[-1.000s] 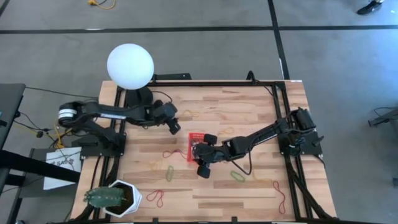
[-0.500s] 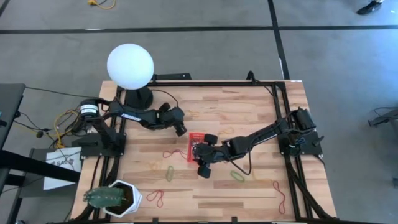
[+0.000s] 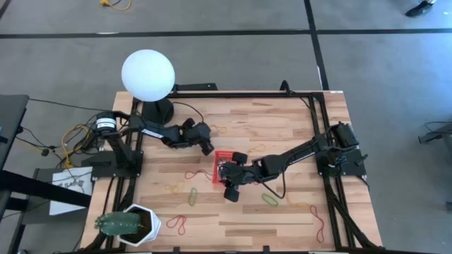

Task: Pick and place items into bin
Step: Put the yellow rubber band into the orange bin

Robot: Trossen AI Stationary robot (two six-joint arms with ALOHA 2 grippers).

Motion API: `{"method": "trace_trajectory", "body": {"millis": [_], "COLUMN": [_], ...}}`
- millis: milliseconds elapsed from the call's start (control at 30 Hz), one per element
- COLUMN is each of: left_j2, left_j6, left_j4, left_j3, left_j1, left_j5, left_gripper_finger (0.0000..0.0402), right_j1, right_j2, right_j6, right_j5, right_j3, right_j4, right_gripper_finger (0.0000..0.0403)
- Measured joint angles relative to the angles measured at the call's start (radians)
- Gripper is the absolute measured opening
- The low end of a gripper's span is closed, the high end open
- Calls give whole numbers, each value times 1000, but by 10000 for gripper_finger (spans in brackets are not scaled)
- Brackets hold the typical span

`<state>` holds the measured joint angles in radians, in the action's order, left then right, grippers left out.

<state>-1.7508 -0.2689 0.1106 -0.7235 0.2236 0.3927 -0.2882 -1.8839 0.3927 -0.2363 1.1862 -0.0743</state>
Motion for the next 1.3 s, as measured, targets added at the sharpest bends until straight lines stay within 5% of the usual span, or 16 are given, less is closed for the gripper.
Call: {"method": "trace_trajectory", "body": {"millis": [267, 567, 667, 1100, 1300], "left_j2": [-3, -2, 19, 492, 526], "left_j6": [-1, -1, 8, 42, 95], "left_j4": [12, 11, 0, -70, -155], "left_j3": [0, 0, 2, 2, 1], "left_j1": [20, 49, 32, -236, -263], "left_j5": [13, -97, -119, -145, 133], "left_gripper_finger": [164, 19, 8, 0, 2], "right_j1": [0, -7, -7, -97, -129], "right_j2": [0, 0, 0, 0, 0], "right_j6": [0, 0, 1, 1, 1], "right_j5": [1, 3, 3, 0, -3], "right_j3": [0, 0, 0, 0, 0], "right_j4": [0, 0, 0, -11, 1], "right_gripper_finger": [123, 122, 123, 121, 120]}}
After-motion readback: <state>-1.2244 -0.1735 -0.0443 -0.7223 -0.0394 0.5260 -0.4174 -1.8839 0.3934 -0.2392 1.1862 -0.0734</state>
